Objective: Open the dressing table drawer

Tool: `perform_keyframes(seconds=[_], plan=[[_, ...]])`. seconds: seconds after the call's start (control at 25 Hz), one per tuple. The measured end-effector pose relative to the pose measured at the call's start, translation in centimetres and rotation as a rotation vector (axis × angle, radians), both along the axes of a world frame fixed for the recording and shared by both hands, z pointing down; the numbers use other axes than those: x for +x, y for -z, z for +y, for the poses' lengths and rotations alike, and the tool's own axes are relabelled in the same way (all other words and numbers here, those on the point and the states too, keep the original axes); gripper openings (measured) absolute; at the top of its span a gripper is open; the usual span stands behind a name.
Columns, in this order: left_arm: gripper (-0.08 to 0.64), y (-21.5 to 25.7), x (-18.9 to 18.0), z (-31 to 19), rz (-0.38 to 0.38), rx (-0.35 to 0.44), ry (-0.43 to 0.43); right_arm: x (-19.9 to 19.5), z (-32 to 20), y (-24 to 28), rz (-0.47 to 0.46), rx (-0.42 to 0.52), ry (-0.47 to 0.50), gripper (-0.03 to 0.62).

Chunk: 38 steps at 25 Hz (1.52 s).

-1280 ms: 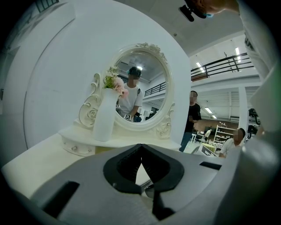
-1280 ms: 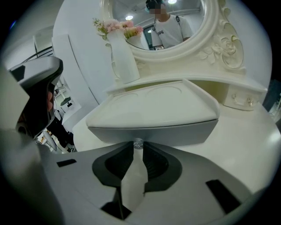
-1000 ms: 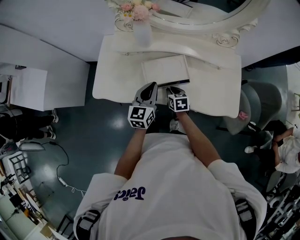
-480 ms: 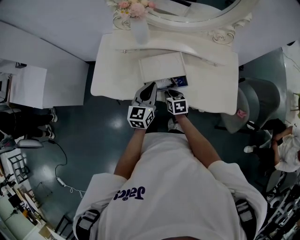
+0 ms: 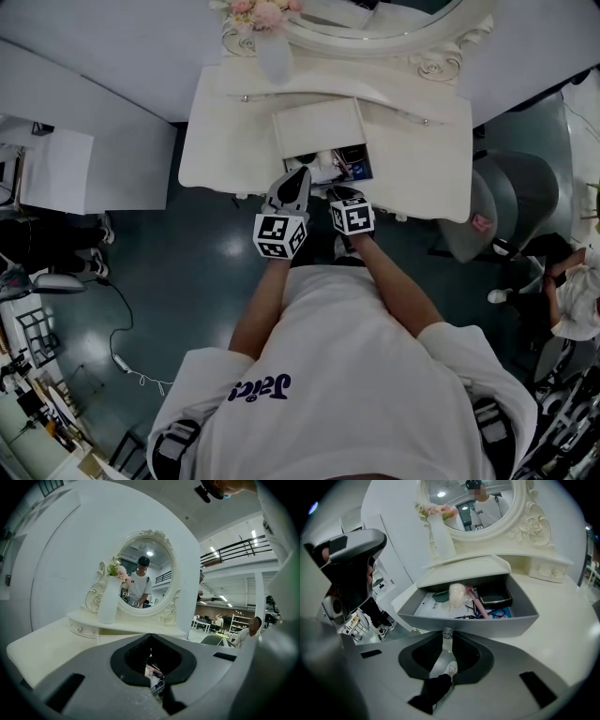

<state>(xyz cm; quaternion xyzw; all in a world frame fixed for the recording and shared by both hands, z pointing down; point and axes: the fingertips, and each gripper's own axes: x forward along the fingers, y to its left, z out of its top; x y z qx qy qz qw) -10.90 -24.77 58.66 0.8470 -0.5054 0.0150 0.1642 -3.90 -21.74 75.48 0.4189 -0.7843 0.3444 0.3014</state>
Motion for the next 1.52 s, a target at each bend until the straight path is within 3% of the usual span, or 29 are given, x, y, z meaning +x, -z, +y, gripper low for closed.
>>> perform_keyframes(seconds=[0.76,1.0,1.2,1.52], plan=[[0.015,-0.1,1.4,2.4,-0.005,0.001,0.021,0.5,1.9,-1.0,-0.028,-0.024,0.032,0.072],[0.015,1.1,1.1,1.6,-0.006,0.023,0.041,0.9,3.3,0.6,-0.030,-0.042,0.089,0.092],[0.015,4.5,0.7,-1.1,-0.024,0.078,0.071,1.4,0.6,6.1,-0.083,0.084,0.081,0.059],[0.015,12.2,2.5,-3.5,-0.052,0.201,0.050,4.6,-6.4,21.2,-0.177,0.483,-0.056,0.012]])
